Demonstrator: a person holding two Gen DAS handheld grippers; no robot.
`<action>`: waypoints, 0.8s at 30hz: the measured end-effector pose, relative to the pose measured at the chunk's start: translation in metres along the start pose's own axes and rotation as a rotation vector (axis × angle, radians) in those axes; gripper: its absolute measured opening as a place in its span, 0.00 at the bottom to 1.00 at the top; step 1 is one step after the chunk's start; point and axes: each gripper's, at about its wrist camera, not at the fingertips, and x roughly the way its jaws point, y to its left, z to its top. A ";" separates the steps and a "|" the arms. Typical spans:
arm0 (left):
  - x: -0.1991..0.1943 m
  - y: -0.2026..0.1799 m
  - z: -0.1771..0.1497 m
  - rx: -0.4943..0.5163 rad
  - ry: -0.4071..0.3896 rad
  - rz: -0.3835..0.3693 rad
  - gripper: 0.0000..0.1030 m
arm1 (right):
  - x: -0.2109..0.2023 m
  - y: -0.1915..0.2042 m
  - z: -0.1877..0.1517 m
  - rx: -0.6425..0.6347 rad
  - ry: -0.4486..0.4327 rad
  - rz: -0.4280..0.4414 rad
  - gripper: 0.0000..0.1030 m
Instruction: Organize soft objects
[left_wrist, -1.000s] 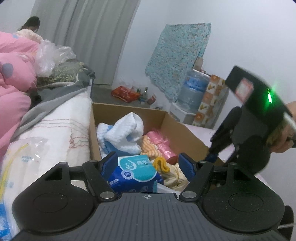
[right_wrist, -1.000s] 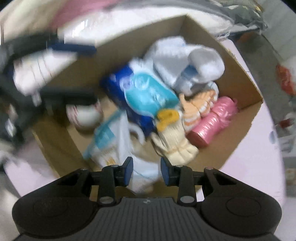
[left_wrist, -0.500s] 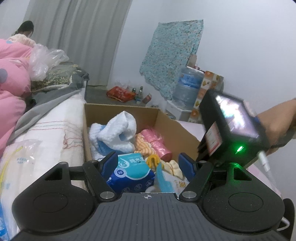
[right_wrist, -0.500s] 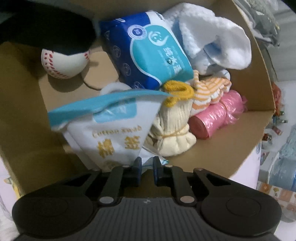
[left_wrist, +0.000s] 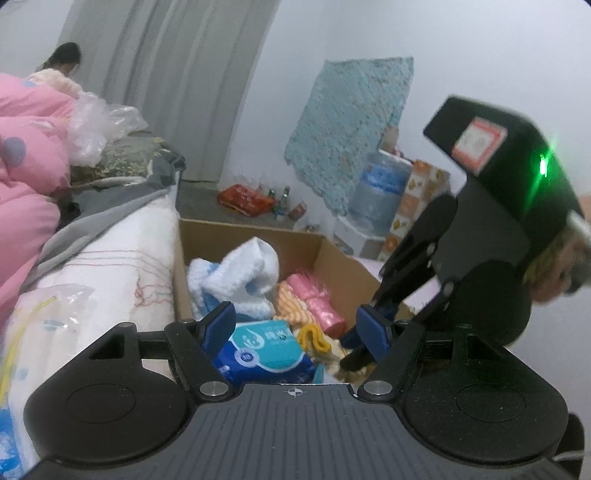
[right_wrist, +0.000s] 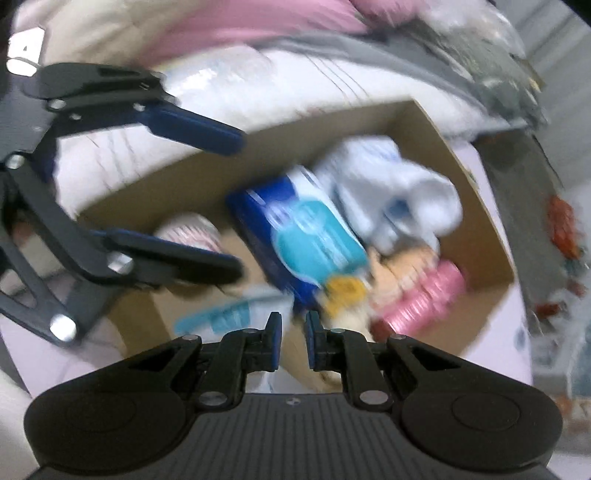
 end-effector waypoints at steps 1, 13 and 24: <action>0.000 0.002 0.000 -0.007 -0.005 0.004 0.70 | 0.002 0.004 0.004 -0.002 -0.004 -0.004 0.13; -0.001 0.019 0.003 -0.106 -0.010 -0.008 0.70 | 0.046 0.003 0.005 0.013 0.039 0.005 0.17; 0.004 0.009 -0.003 -0.050 0.020 -0.005 0.70 | 0.046 -0.008 -0.016 0.042 0.020 0.022 0.18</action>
